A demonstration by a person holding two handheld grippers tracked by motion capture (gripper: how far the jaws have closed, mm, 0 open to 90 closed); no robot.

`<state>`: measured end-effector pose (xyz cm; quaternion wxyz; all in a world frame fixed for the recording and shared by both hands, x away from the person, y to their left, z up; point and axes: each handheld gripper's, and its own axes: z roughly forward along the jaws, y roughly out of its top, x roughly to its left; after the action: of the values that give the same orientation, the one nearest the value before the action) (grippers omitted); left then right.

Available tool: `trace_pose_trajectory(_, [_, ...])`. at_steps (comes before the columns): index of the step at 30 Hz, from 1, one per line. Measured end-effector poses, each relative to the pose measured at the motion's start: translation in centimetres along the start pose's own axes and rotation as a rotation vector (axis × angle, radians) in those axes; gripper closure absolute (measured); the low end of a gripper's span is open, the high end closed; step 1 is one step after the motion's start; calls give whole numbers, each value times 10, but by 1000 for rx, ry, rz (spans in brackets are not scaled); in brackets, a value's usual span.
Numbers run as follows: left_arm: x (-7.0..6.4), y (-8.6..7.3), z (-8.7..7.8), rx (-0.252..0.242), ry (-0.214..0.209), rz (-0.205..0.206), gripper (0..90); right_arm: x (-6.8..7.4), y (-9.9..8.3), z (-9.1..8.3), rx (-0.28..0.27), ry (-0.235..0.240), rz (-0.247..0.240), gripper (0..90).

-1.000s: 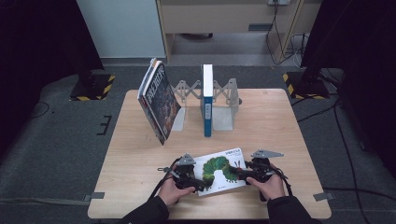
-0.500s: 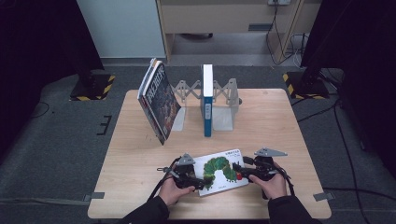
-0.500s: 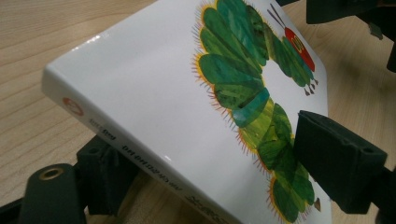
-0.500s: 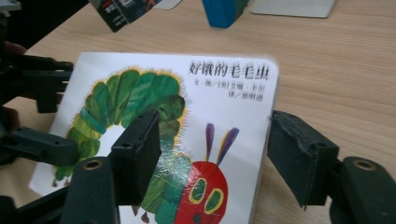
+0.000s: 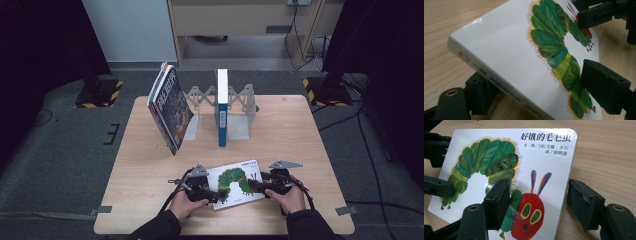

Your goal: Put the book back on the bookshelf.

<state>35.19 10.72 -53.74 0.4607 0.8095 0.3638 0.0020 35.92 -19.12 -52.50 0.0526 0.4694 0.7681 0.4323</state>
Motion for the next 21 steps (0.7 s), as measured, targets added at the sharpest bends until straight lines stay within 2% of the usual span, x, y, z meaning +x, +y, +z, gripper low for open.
trace_pose_trajectory(7, [1, 0, 0, 2, -5, 1, 160, 0, 0, 0, -7, 0, 8, 375])
trace_pose_trajectory(8, [2, 0, 1, -15, -21, 11, 159, 1, 1, -1, -13, 3, 11, 388])
trace_pose_trajectory(9, [1, 0, 0, 0, -12, -3, 160, 1, 1, -1, -18, 5, 6, 396])
trace_pose_trajectory(12, [0, 0, 0, 2, -39, -2, 186, 2, 1, 0, -33, 18, 3, 419])
trace_pose_trajectory(21, [0, -1, 0, -7, -36, -16, 205, 3, 1, 1, -23, 18, -2, 404])
